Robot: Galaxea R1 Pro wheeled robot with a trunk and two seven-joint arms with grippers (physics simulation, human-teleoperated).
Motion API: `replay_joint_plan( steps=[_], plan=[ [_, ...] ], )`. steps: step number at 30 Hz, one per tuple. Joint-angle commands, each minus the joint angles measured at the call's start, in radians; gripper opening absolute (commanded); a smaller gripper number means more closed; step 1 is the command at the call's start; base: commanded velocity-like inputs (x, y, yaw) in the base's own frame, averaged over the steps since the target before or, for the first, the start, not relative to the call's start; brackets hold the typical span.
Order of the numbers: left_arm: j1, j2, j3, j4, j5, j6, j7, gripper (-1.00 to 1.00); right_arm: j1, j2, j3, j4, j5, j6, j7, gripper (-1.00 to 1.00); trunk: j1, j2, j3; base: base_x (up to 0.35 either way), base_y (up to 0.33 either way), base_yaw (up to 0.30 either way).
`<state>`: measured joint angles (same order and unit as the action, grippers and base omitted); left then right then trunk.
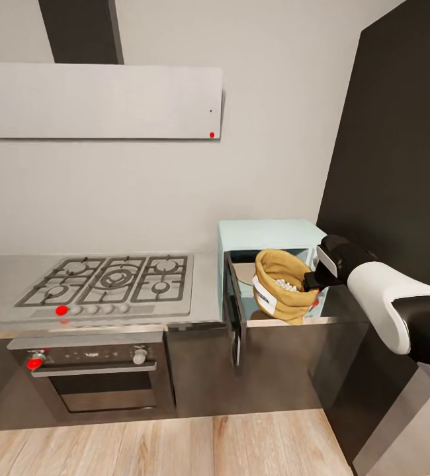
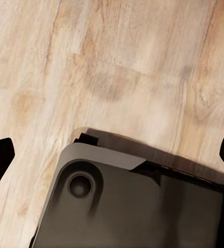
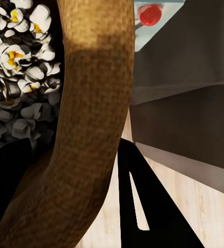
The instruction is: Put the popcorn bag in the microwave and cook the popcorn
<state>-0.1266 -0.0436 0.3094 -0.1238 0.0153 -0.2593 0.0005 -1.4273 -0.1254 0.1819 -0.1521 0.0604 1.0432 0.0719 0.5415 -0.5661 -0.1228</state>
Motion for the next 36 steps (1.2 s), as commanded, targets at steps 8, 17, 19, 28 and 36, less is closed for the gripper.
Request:
replay_joint_plan(
  steps=[8, 17, 19, 28, 36],
  plan=[
    [-0.001, 0.001, 0.002, 0.0, 0.002, -0.003, 0.0, 1.0, -0.001, 0.0, 0.004, -0.001, 0.006, 0.004, 0.008, -1.0, 0.031, -0.058, -0.027, 0.0, 0.0, 0.0],
    [-0.001, 0.001, 0.002, 0.0, 0.002, -0.003, -0.001, 1.0, -0.001, 0.0, 0.004, -0.001, 0.006, 0.004, 0.008, -1.0, 0.05, -0.093, -0.043, 0.0, 0.0, 0.0],
    [-0.001, 0.001, 0.003, 0.0, 0.002, -0.003, -0.001, 1.0, -0.001, 0.0, 0.004, -0.001, 0.006, 0.004, 0.008, -1.0, 0.05, -0.093, -0.043, 0.0, 0.0, 0.0],
    [-0.001, 0.001, 0.002, 0.0, 0.002, -0.003, -0.002, 1.0, -0.001, 0.001, 0.005, -0.001, 0.006, 0.004, 0.008, -1.0, 0.05, -0.093, -0.043, 0.0, 0.0, 0.0],
    [-0.002, 0.001, 0.005, 0.001, 0.003, -0.003, -0.001, 1.0, -0.001, 0.0, 0.005, -0.001, 0.007, 0.004, 0.008, -1.0, 0.05, -0.093, -0.043, 0.208, 0.0, 0.0]
  ],
)
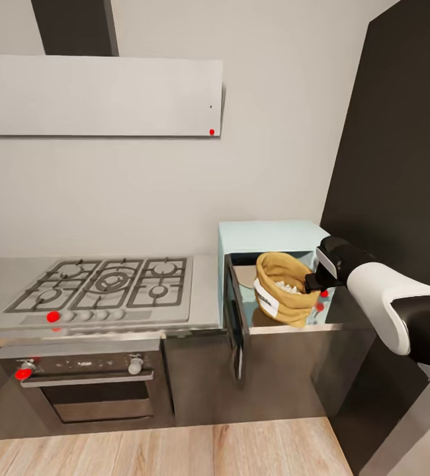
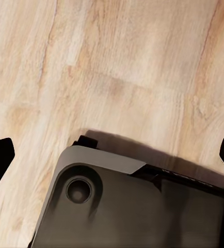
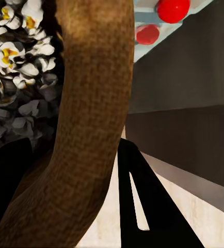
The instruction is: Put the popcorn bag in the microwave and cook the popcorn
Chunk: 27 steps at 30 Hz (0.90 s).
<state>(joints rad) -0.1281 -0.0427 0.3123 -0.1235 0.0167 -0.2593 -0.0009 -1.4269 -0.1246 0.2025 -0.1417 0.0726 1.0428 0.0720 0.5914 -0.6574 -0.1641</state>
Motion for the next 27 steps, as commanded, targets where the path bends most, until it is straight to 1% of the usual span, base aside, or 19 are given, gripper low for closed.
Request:
replay_joint_plan(
  steps=[1, 14, 18, 27],
  plan=[
    [-0.001, 0.0, 0.003, 0.001, 0.002, -0.003, 0.0, 1.0, -0.001, 0.0, -0.015, -0.012, -0.005, 0.004, 0.008, -1.0, 0.0, -0.002, -0.001, 0.069, 0.0, 0.0],
    [0.001, 0.0, -0.001, -0.001, 0.0, -0.003, -0.001, 1.0, -0.001, 0.0, -0.015, -0.012, -0.006, 0.004, 0.008, -1.0, 0.0, -0.002, -0.001, 0.007, 0.0, 0.0],
    [0.001, 0.0, -0.001, 0.0, 0.0, -0.003, -0.001, 1.0, -0.001, 0.0, -0.015, -0.012, -0.006, 0.004, 0.008, -1.0, 0.016, -0.03, -0.014, 0.0, 0.0, 0.0],
    [0.001, 0.0, 0.002, 0.0, 0.002, -0.003, 0.0, 1.0, -0.001, -0.001, -0.015, -0.012, -0.006, 0.004, 0.008, -1.0, 0.016, -0.03, -0.014, 0.001, 0.0, 0.0]
  ],
)
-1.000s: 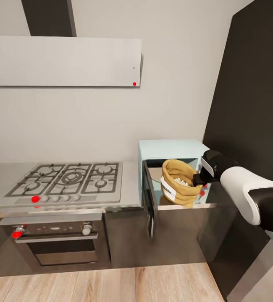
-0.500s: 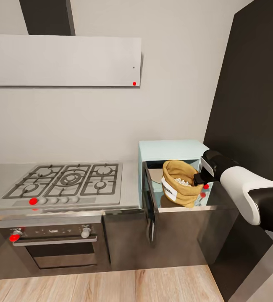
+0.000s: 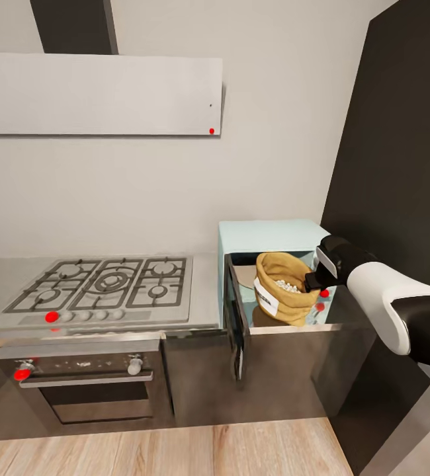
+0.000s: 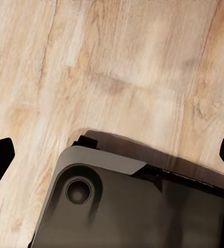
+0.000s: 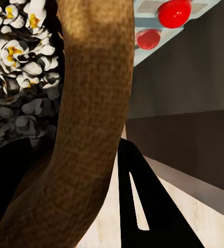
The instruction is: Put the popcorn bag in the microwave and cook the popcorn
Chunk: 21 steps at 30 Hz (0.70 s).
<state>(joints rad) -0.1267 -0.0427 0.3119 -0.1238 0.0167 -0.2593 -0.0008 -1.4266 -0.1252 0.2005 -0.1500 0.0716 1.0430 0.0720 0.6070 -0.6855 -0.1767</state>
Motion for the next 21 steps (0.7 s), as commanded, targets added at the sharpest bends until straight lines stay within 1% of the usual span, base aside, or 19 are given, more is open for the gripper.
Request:
replay_joint_plan(
  steps=[1, 5, 18, 21],
  plan=[
    [-0.001, 0.0, 0.003, 0.001, 0.002, -0.003, 0.0, 1.0, -0.002, 0.0, -0.013, -0.003, -0.005, 0.004, 0.008, -1.0, 0.0, -0.002, -0.001, 0.176, 0.0, 0.0],
    [-0.001, 0.0, 0.003, 0.001, 0.002, -0.003, 0.0, 1.0, -0.002, 0.001, -0.013, -0.003, -0.005, 0.004, 0.008, -1.0, 0.0, -0.002, -0.001, 0.205, 0.0, 0.0],
    [-0.001, 0.0, 0.003, 0.001, 0.002, -0.003, 0.0, 1.0, -0.002, 0.002, -0.013, -0.003, -0.005, 0.004, 0.008, -1.0, 0.0, -0.002, -0.001, 0.019, 0.0, 0.0],
    [-0.001, 0.0, 0.003, 0.001, 0.002, -0.003, 0.0, 1.0, -0.002, 0.002, -0.013, -0.003, -0.005, 0.004, 0.008, -1.0, 0.0, -0.002, -0.001, 0.256, 0.0, 0.0]
  ],
)
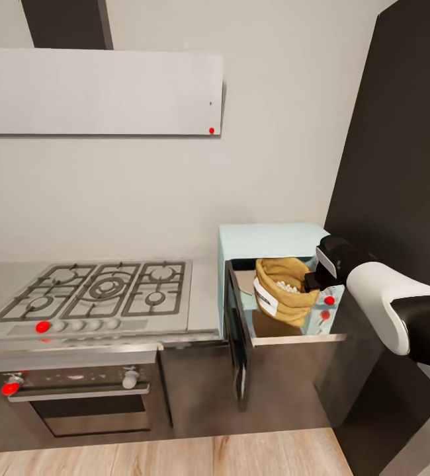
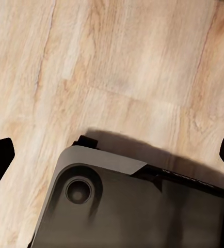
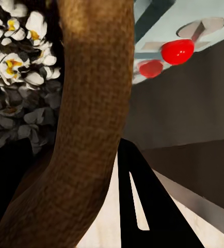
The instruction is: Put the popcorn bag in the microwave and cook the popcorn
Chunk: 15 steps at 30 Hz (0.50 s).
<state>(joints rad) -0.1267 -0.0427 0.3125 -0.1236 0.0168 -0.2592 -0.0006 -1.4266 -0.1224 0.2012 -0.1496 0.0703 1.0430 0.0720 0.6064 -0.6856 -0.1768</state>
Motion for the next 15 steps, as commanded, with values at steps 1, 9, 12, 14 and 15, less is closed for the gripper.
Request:
replay_joint_plan(
  steps=[1, 9, 12, 14, 15],
  plan=[
    [-0.001, 0.0, 0.002, 0.001, 0.002, -0.003, 0.0, 1.0, -0.002, 0.0, -0.014, -0.004, -0.004, 0.004, 0.008, -1.0, 0.001, -0.001, -0.001, 0.318, 0.0, 0.0],
    [-0.001, 0.0, 0.002, 0.001, 0.002, -0.003, -0.001, 1.0, -0.002, 0.0, -0.014, -0.004, -0.004, 0.004, 0.008, -1.0, 0.001, -0.001, -0.001, 0.21, 0.0, 0.0],
    [-0.001, 0.0, 0.002, 0.001, 0.002, -0.003, 0.0, 1.0, -0.002, 0.0, -0.014, -0.004, -0.004, 0.004, 0.008, -1.0, 0.001, -0.001, -0.001, 0.011, 0.0, 0.0],
    [-0.001, 0.0, 0.002, 0.001, 0.002, -0.003, -0.001, 1.0, -0.002, 0.0, -0.014, -0.004, -0.004, 0.004, 0.008, -1.0, 0.001, -0.001, -0.001, 0.002, 0.0, 0.0],
    [-0.001, 0.0, 0.002, 0.001, 0.001, -0.003, 0.0, 1.0, -0.002, 0.0, -0.014, -0.004, -0.004, 0.004, 0.008, -1.0, 0.001, -0.001, -0.001, 0.0, 0.0, 0.0]
  ],
)
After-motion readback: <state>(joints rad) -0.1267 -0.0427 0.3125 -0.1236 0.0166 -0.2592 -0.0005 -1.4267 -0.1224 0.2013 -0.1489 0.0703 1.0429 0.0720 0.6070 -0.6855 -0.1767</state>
